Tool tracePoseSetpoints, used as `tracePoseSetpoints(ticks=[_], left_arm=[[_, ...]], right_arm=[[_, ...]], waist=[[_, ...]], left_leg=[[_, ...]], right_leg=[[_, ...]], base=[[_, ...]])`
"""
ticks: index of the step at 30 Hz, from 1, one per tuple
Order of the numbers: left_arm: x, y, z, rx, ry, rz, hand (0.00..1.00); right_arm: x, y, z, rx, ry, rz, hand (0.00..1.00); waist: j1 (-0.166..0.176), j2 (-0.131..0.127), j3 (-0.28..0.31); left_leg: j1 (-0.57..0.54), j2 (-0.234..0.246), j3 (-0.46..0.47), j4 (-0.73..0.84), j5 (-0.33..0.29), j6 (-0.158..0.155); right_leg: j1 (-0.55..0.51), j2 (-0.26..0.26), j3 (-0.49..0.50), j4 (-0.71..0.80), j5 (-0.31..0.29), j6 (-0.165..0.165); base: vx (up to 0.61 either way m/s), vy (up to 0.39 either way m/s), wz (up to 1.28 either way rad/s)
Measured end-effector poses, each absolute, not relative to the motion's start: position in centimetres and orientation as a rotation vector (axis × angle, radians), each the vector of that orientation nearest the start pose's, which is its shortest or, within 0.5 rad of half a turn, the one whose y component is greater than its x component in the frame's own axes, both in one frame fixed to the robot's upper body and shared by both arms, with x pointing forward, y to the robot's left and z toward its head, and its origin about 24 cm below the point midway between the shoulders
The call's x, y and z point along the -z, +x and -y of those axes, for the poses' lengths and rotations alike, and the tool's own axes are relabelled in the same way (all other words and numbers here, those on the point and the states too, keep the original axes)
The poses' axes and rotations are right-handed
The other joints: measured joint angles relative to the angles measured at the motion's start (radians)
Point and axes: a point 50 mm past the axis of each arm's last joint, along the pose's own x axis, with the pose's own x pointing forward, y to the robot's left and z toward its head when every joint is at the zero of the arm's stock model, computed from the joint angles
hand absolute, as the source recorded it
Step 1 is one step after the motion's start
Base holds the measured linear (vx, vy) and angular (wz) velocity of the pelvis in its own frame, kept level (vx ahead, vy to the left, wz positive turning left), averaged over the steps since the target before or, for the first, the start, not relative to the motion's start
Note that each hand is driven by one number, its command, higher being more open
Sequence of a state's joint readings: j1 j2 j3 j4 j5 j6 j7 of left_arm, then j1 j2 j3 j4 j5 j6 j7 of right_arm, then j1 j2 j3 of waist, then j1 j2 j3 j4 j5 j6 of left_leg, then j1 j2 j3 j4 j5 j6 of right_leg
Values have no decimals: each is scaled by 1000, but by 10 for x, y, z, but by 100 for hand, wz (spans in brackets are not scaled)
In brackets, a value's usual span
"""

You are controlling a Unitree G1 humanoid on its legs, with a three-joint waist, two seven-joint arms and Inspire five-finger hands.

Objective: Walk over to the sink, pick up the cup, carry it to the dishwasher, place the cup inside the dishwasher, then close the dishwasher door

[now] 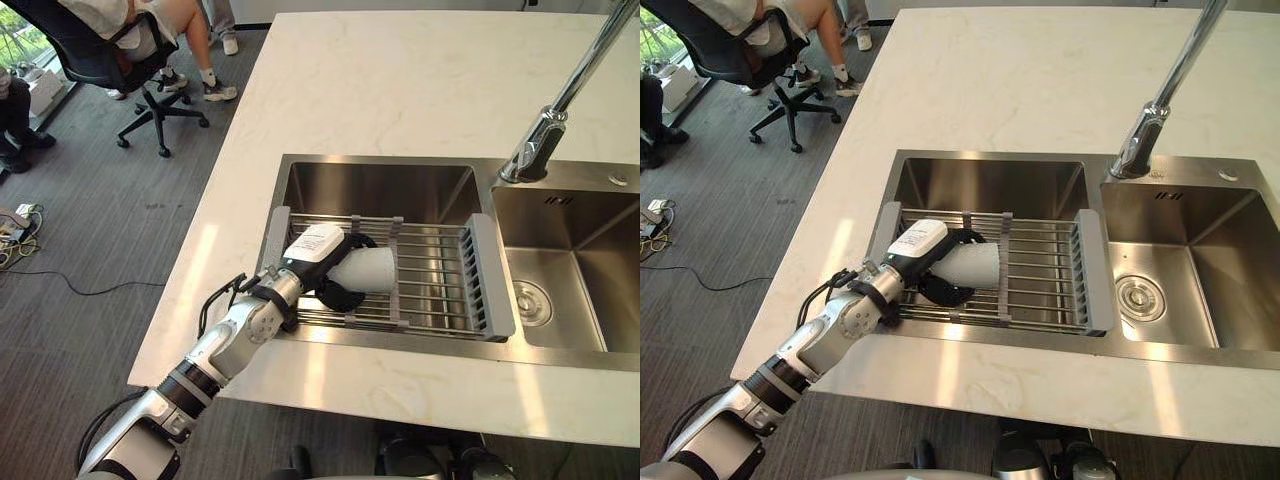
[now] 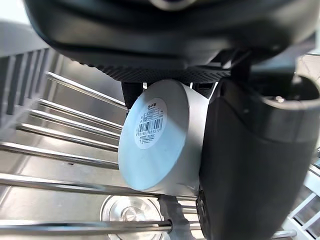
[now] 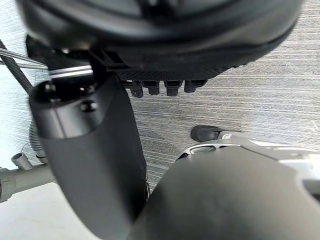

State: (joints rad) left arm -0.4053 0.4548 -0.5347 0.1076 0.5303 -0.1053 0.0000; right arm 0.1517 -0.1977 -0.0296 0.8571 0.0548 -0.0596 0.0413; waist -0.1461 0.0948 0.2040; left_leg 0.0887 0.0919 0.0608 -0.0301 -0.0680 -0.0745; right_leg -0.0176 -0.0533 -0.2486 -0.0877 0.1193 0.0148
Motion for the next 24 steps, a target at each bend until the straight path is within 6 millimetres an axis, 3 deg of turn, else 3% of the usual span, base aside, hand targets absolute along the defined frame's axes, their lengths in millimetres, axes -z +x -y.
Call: tracePoseSetpoints(ticks=[6,10,13,18,24], left_arm=[[-111,278,-86,482,966,518,0],[-142,265,-80,387,814,660,0],[-153,258,-81,335,728,709,0],[-158,243,-84,288,566,718,0],[-167,228,-104,137,349,728,0]], right_arm=[[140,108,228,114,-109,-950,100],[142,106,228,116,-109,-965,100],[143,104,228,115,-111,-972,100],[146,96,227,107,-121,-1004,100],[150,88,226,107,-116,-1043,100]], waist=[[29,-2,-1],[53,-6,-6],[59,-9,-15],[81,-15,-53],[108,-32,-86]], left_leg=[[-13,-1,-17,8,0,2],[-18,-3,-21,19,-1,4],[-22,-5,-22,31,-5,6],[-25,-4,-24,42,-9,6],[-35,-4,-34,64,-21,7]], right_leg=[[0,-1,-4,1,0,0],[3,-4,-8,2,0,0],[7,-5,-8,2,0,-1],[10,-5,-9,2,1,-2],[17,-6,-16,2,0,-2]], base=[[-9,2,5],[-18,4,4],[-17,1,1],[-13,0,1],[-13,0,3]])
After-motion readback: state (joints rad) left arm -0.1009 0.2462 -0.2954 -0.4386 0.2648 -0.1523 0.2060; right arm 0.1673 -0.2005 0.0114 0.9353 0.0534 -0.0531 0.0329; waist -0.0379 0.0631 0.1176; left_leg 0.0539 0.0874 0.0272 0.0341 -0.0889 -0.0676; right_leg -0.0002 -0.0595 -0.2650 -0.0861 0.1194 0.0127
